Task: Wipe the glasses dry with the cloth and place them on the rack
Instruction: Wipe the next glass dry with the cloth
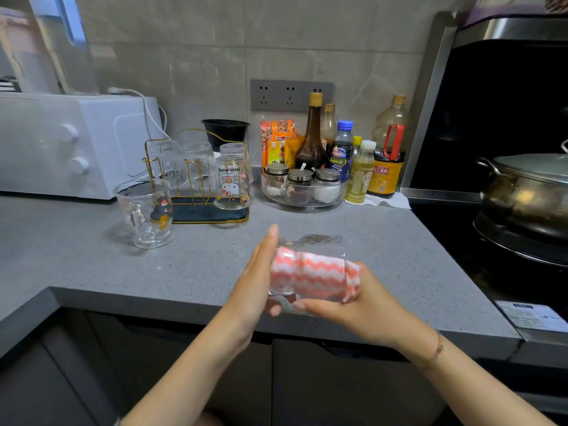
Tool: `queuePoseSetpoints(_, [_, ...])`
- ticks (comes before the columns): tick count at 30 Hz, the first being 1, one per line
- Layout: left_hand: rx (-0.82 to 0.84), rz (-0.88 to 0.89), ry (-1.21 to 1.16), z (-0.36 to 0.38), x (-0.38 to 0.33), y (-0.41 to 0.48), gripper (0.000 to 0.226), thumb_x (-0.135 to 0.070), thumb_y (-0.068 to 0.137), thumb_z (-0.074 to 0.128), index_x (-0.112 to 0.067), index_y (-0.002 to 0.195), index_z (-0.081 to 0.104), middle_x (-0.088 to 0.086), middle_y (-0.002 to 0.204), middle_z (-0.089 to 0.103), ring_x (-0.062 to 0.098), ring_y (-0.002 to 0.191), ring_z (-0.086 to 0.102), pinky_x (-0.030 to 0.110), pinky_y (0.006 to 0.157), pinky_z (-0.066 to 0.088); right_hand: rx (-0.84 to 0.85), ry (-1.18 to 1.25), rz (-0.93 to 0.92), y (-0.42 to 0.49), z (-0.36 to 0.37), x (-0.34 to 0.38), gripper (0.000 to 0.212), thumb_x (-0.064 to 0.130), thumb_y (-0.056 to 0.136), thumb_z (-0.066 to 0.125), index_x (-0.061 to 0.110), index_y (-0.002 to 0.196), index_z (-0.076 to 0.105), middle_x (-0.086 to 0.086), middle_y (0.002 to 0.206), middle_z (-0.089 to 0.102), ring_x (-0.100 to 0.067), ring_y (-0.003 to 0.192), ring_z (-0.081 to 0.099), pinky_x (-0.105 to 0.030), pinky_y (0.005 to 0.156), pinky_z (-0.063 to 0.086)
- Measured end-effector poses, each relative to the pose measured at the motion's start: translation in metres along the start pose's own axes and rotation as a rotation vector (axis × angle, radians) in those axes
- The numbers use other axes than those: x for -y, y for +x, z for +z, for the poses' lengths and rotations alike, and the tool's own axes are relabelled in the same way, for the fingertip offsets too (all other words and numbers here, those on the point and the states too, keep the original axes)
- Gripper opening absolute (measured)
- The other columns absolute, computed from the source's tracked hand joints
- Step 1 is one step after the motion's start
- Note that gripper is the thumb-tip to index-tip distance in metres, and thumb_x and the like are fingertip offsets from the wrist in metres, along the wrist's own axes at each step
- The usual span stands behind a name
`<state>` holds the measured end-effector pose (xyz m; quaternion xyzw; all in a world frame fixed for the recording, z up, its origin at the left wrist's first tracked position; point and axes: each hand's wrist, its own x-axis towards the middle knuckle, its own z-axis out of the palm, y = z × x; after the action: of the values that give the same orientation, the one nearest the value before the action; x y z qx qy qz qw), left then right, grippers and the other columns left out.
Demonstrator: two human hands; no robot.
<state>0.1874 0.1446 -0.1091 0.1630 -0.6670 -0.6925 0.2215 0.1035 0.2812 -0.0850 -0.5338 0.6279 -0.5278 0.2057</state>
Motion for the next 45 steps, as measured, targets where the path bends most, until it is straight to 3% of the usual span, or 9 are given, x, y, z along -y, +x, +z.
queuePoseSetpoints(4, [-0.141, 0.166, 0.029, 0.006, 0.004, -0.001, 0.039, -0.065, 0.088, 0.047, -0.027, 0.091, 0.056, -0.012, 0.076, 0.063, 0.004, 0.068, 0.061, 0.021, 0.054, 0.043, 0.003, 0.060, 0.005, 0.003, 0.002, 0.003, 0.046, -0.007, 0.075, 0.074, 0.012, 0.115, 0.062, 0.006, 0.112, 0.071, -0.009, 0.105, 0.066, -0.015, 0.085, 0.050])
queuePoseSetpoints(13, [-0.050, 0.629, 0.346, -0.008, 0.009, -0.002, 0.047, -0.074, 0.086, 0.036, -0.035, 0.113, 0.044, -0.025, 0.106, 0.052, -0.002, 0.098, 0.055, 0.007, 0.080, 0.043, -0.016, 0.613, 0.215, 0.004, 0.000, 0.015, 0.017, 0.023, 0.070, 0.070, 0.020, 0.085, 0.077, -0.002, 0.090, 0.075, -0.012, 0.083, 0.071, -0.019, 0.068, 0.055])
queuePoseSetpoints(21, [0.030, 0.464, 0.202, -0.007, 0.006, -0.005, 0.057, -0.083, 0.075, 0.043, -0.048, 0.119, 0.045, -0.030, 0.112, 0.055, -0.003, 0.104, 0.060, 0.011, 0.081, 0.046, -0.089, 0.407, 0.124, 0.007, 0.000, 0.011, 0.024, 0.016, 0.080, 0.065, 0.011, 0.104, 0.066, -0.014, 0.103, 0.072, -0.021, 0.092, 0.070, -0.028, 0.080, 0.057])
queuePoseSetpoints(25, [0.011, 0.334, 0.159, -0.006, 0.002, -0.006, 0.048, -0.074, 0.070, 0.044, -0.053, 0.113, 0.047, -0.011, 0.105, 0.061, -0.003, 0.081, 0.063, 0.017, 0.052, 0.045, -0.105, 0.242, -0.013, 0.007, 0.003, 0.009, 0.021, 0.010, 0.079, 0.067, 0.006, 0.099, 0.067, -0.015, 0.090, 0.070, -0.017, 0.087, 0.067, -0.026, 0.077, 0.055])
queuePoseSetpoints(31, [-0.015, 0.266, 0.100, -0.006, -0.003, 0.000, 0.056, -0.071, 0.064, 0.039, -0.040, 0.109, 0.053, -0.004, 0.100, 0.063, 0.008, 0.076, 0.066, 0.021, 0.049, 0.047, -0.123, 0.181, -0.057, 0.006, 0.005, 0.004, 0.028, -0.001, 0.079, 0.070, 0.008, 0.106, 0.067, -0.001, 0.102, 0.074, -0.013, 0.097, 0.070, -0.018, 0.082, 0.052])
queuePoseSetpoints(34, [-0.028, 0.339, 0.174, -0.006, -0.004, -0.001, 0.049, -0.069, 0.070, 0.038, -0.038, 0.106, 0.050, -0.014, 0.091, 0.063, -0.001, 0.071, 0.063, 0.016, 0.051, 0.045, -0.107, 0.189, -0.020, 0.007, 0.003, 0.005, 0.026, 0.004, 0.077, 0.074, 0.009, 0.102, 0.068, -0.004, 0.099, 0.074, -0.014, 0.094, 0.070, -0.021, 0.080, 0.054])
queuePoseSetpoints(37, [0.010, 0.527, 0.306, -0.008, 0.000, -0.002, 0.050, -0.075, 0.082, 0.037, -0.036, 0.113, 0.044, -0.024, 0.101, 0.056, -0.002, 0.091, 0.060, 0.010, 0.067, 0.047, -0.058, 0.335, 0.050, 0.008, 0.000, 0.006, 0.030, 0.015, 0.074, 0.077, 0.005, 0.100, 0.064, -0.006, 0.093, 0.070, -0.017, 0.089, 0.067, -0.026, 0.077, 0.055])
queuePoseSetpoints(42, [0.024, 0.673, 0.473, -0.013, 0.004, 0.001, 0.049, -0.076, 0.085, 0.033, -0.043, 0.121, 0.037, -0.023, 0.114, 0.048, 0.010, 0.100, 0.058, 0.029, 0.076, 0.052, 0.011, 0.599, 0.205, 0.005, -0.008, 0.011, 0.021, 0.034, 0.068, 0.076, 0.025, 0.087, 0.077, -0.004, 0.094, 0.075, -0.015, 0.088, 0.071, -0.023, 0.074, 0.056])
queuePoseSetpoints(45, [0.042, 0.738, 0.515, -0.013, 0.007, 0.002, 0.046, -0.074, 0.087, 0.031, -0.045, 0.122, 0.036, -0.023, 0.119, 0.043, 0.008, 0.103, 0.055, 0.024, 0.077, 0.050, -0.016, 0.626, 0.235, 0.006, -0.010, 0.006, 0.046, 0.047, 0.054, 0.087, 0.020, 0.089, 0.076, -0.010, 0.097, 0.073, -0.022, 0.088, 0.071, -0.028, 0.075, 0.058])
